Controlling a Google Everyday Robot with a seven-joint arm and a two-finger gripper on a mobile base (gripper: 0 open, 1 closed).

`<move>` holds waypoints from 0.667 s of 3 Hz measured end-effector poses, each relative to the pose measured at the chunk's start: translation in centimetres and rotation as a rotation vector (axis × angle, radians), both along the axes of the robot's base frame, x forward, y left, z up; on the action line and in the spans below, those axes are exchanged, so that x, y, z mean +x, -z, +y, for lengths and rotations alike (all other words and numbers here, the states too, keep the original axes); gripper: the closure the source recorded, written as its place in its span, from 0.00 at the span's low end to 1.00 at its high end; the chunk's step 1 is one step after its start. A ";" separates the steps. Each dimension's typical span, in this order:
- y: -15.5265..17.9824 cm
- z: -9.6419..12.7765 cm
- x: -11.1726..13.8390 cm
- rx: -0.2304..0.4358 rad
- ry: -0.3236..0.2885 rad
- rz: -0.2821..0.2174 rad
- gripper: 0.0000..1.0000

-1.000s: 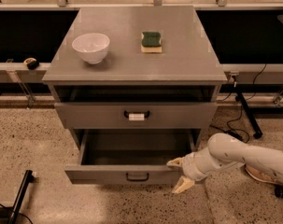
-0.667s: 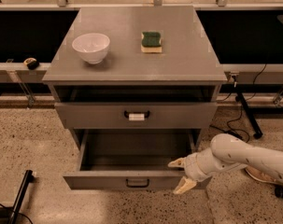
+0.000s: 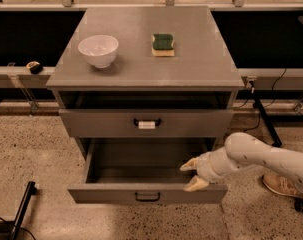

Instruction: Open middle drawer

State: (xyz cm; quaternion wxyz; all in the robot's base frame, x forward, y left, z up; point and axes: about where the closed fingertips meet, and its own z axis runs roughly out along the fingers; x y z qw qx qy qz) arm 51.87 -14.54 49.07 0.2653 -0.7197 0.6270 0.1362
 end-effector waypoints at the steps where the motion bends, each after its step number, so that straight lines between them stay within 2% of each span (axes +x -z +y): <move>1: -0.1 0.7 2.3 -0.011 0.019 -0.014 0.71; 2: 0.1 1.0 3.7 -0.021 0.040 -0.025 0.94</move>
Offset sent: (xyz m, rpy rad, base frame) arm 0.0544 0.0096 0.0008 -0.0353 -0.0451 -0.0712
